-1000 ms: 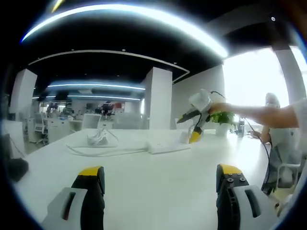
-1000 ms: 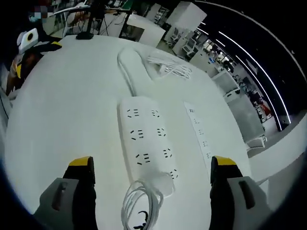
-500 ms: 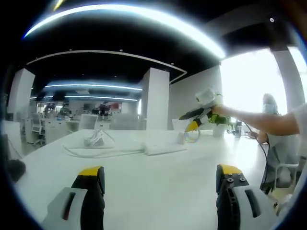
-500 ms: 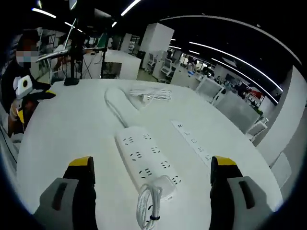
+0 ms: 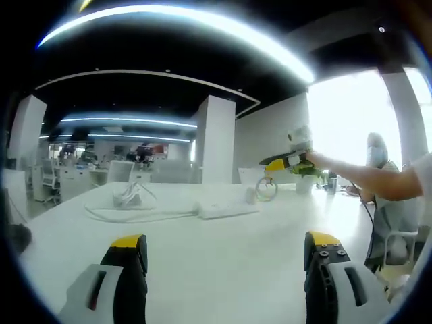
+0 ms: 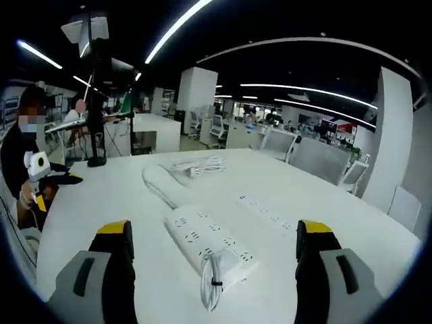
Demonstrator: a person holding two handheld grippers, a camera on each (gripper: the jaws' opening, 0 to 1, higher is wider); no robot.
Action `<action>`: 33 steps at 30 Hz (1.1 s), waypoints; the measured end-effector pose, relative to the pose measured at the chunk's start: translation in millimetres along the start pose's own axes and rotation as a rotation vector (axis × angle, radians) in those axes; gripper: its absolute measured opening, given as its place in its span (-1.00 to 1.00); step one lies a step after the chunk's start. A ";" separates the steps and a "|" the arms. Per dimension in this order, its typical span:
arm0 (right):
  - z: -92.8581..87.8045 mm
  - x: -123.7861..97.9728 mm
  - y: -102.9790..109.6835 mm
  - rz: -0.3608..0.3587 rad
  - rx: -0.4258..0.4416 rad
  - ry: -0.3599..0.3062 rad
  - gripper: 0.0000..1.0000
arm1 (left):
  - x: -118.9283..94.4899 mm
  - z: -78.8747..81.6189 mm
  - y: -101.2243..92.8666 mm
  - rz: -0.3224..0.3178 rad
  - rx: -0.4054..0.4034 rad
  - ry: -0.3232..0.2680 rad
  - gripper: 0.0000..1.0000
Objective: Straighten the power strip on the desk, plug the charger into it
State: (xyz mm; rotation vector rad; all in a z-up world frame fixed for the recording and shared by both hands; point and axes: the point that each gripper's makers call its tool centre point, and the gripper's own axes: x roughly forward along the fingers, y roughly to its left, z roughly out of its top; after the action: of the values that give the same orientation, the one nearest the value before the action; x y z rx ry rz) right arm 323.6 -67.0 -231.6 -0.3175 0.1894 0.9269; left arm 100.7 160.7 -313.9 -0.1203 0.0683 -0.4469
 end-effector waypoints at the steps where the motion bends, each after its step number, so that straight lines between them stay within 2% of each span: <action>1: -1.0 -3.4 0.9 -0.010 -0.002 -0.008 0.99 | 0.4 -0.3 -0.6 -0.001 -0.001 -0.001 0.99; 14: 6.7 -39.7 -1.4 -0.071 0.049 -0.113 0.99 | 1.8 -3.1 1.7 -0.004 0.001 0.006 0.99; 25: -16.6 -68.9 -5.8 -0.144 0.070 -0.133 0.99 | 1.2 -4.9 6.1 0.005 -0.002 0.007 0.99; 29: -14.8 -83.6 -7.6 -0.167 0.100 -0.187 0.99 | 1.7 -4.2 5.0 0.003 -0.001 0.004 0.99; 33: -14.2 -96.6 -5.2 -0.177 0.107 -0.207 0.99 | 3.0 -4.0 4.4 0.001 -0.003 0.003 0.99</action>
State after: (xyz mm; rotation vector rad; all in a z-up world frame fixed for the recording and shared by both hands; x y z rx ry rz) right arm 270.6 -147.5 -215.5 -0.1349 0.0199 0.7657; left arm 104.9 162.9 -318.5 -0.1222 0.0723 -0.4463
